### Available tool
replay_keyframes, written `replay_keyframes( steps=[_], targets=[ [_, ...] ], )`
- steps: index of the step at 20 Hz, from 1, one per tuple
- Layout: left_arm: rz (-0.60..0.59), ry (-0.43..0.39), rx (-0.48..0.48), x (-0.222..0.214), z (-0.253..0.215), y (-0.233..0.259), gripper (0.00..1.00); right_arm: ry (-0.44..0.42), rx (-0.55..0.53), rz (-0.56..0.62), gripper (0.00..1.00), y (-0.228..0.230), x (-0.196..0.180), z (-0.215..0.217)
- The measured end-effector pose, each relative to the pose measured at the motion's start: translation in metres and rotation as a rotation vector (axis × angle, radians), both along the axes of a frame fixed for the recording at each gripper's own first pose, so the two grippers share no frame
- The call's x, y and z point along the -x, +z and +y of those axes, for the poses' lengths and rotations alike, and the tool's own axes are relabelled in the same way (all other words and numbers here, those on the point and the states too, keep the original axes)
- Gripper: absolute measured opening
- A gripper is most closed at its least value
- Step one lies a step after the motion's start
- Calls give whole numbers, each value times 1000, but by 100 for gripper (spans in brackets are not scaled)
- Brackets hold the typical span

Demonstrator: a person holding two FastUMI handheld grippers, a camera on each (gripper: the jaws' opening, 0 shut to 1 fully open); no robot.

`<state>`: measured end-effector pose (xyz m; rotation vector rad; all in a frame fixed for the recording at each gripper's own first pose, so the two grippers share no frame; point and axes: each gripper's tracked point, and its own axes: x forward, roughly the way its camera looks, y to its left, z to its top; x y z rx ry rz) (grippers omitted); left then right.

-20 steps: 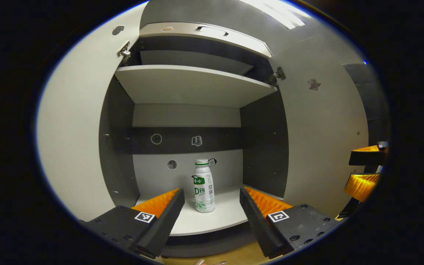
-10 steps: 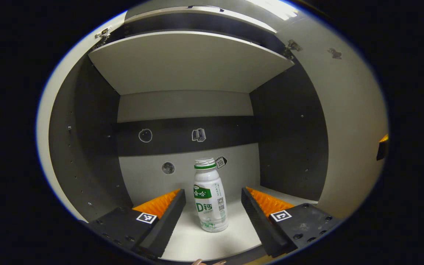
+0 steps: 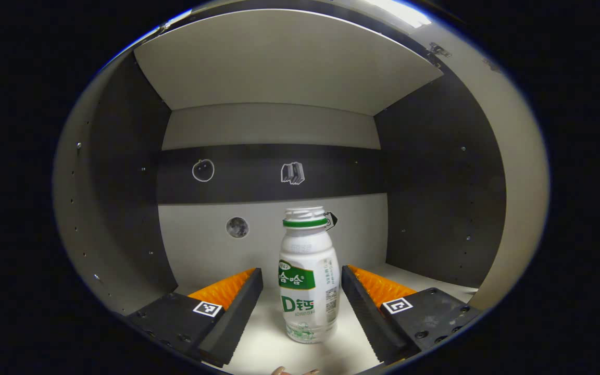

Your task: Grasp the bottle in the cabinet with the left hand and place it on the coaster, then close the right door with the right hand and the left door with the left hand.

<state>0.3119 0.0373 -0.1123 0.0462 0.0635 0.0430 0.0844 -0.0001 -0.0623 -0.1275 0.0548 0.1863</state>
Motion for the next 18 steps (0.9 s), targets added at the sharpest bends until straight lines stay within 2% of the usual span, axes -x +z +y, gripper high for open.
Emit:
replay_keyframes(
  steps=[7, 9, 11, 15, 18],
  targets=[
    [13, -1, -4, -11, -4, -7, 95, -8, -10, 25, 98, -8, -7, -10],
    [18, -4, 2, -9, -10, -7, 76, -7, -9, 25, 98, -9, -6, -12],
    [34, -41, 7, -7, -14, -6, 75, -11, -13, 22, 98, -7, -4, -14],
    [-20, -74, -30, 24, -31, 20, 74, -31, -55, 21, 98, -3, 1, -17],
    [-70, -138, -8, 70, -48, 36, 73, -57, -76, 13, 98, 3, 11, -20]
  ],
)
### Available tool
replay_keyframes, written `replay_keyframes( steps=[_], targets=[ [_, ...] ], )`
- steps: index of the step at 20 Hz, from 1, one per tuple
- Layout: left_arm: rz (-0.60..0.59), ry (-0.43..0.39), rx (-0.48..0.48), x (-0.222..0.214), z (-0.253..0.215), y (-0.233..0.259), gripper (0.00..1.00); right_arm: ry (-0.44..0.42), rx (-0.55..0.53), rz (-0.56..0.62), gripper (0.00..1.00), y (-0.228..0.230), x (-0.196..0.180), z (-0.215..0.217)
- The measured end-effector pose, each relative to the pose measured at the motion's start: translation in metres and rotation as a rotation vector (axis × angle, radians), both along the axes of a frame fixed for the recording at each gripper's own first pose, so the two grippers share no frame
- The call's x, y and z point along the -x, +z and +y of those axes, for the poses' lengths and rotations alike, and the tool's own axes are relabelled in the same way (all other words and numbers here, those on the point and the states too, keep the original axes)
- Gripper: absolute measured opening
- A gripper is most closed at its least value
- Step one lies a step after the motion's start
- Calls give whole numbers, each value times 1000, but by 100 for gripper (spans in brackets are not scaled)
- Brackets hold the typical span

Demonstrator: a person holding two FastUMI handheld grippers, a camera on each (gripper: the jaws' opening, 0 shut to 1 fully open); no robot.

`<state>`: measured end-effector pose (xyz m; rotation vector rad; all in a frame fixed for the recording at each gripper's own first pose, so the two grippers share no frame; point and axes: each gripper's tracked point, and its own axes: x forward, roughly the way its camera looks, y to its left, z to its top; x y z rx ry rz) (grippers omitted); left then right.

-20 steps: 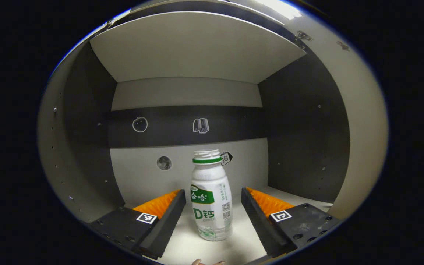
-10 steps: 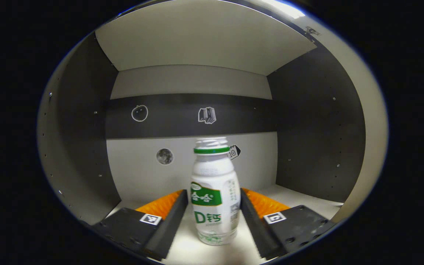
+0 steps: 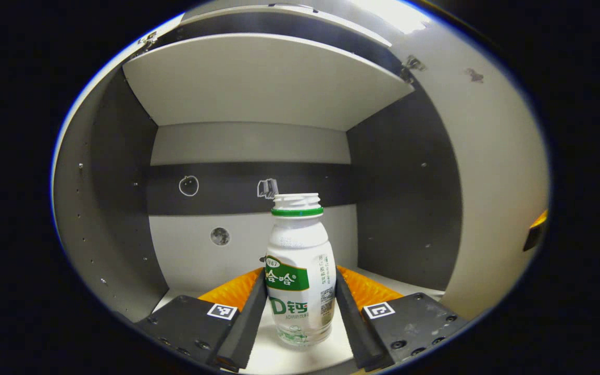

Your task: Grasp the bottle in the cabinet with the left hand and place it on the coaster, then close the right door with the right hand and the left door with the left hand.

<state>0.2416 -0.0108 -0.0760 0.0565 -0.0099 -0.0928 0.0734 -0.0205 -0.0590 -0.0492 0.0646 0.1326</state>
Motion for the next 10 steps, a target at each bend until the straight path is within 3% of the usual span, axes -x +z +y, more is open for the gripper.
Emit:
replay_keyframes(
  steps=[10],
  targets=[
    [22, -97, 68, 177, -12, -12, 73, -83, -3, -3, 98, 11, 72, 24]
  ],
)
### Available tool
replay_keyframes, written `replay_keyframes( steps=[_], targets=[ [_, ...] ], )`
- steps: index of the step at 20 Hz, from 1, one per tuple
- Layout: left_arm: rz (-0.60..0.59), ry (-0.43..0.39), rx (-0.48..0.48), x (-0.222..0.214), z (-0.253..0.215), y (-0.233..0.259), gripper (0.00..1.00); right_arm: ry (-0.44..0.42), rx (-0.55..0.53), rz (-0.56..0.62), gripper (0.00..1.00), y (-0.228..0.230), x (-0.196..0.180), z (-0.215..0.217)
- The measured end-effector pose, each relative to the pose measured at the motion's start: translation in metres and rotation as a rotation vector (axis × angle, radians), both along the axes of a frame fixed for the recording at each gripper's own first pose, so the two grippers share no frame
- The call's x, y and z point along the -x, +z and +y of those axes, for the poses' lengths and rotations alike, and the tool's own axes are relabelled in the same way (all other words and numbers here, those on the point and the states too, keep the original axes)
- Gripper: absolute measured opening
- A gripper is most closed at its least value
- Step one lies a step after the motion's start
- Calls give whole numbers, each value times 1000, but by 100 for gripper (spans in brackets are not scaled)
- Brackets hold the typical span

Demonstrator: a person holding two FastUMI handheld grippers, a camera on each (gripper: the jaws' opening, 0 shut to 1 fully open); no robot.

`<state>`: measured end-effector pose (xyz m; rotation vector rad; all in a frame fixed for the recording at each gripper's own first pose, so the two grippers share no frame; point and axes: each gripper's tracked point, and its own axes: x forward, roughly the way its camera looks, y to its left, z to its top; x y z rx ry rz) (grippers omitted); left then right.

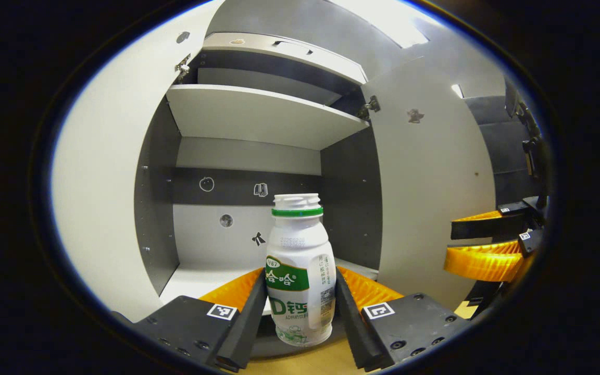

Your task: Grasp the bottle in the cabinet with the left hand and place it on the coaster, then close the right door with the right hand and the left door with the left hand.

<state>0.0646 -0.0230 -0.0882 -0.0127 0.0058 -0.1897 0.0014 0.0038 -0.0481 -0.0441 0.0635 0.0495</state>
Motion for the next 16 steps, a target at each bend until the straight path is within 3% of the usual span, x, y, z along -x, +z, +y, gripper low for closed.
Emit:
replay_keyframes(
  steps=[3, 5, 10, 13, 16],
  targets=[
    [26, -64, 55, 43, -12, -27, 73, -41, 31, 3, 98, -8, 20, 4],
    [59, -59, 67, 62, -11, -54, 74, -44, 37, 41, 98, -21, 29, 9],
    [63, 23, 27, 108, -25, -114, 74, 59, 52, 73, 98, -55, 36, 27],
    [99, 66, 27, 132, -46, -155, 74, 137, 9, 95, 98, -83, 39, 34],
    [124, 108, 35, 147, -61, -198, 74, 154, 2, 99, 98, -111, 45, 27]
  ],
)
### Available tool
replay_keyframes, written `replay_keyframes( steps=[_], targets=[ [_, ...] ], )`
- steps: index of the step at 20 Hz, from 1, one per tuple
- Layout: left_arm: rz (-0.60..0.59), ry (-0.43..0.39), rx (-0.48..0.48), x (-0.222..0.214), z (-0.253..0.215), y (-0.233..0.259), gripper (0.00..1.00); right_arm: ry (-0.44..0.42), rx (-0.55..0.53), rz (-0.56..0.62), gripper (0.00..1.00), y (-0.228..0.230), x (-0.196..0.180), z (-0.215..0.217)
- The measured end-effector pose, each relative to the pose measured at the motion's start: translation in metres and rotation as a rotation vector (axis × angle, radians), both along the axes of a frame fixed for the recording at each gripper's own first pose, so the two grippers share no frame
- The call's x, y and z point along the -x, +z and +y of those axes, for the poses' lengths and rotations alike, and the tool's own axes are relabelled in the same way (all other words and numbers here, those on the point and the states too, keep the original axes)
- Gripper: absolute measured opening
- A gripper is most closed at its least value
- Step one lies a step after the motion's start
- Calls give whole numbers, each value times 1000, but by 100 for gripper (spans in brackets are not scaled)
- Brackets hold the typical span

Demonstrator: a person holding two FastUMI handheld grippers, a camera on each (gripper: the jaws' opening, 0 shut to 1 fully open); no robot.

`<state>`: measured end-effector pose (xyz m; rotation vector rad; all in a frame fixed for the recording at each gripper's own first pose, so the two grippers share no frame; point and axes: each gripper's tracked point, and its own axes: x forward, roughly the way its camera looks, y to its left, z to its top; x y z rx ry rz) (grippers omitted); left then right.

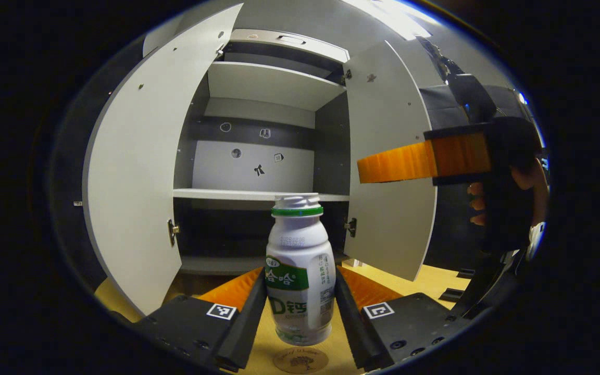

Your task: Grasp the bottle in the cabinet with the left hand and place it on the coaster, then close the right door with the right hand and the left door with the left hand.

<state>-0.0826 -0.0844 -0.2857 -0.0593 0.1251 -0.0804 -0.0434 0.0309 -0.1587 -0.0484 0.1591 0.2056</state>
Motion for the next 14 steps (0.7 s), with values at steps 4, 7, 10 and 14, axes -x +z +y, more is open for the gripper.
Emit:
replay_keyframes(
  steps=[4, 7, 10, 14],
  targets=[
    [19, 54, -28, 9, -5, -48, 74, 30, 15, 5, 98, -26, 10, -4],
    [36, 93, -35, 12, -2, -78, 74, 50, 22, 27, 98, -45, 17, -4],
    [57, 107, -46, 12, -1, -102, 74, 69, 43, 37, 98, -60, 20, -4],
    [41, 107, -84, 14, -1, -113, 74, 90, 25, 93, 98, -87, 19, -1]
  ],
)
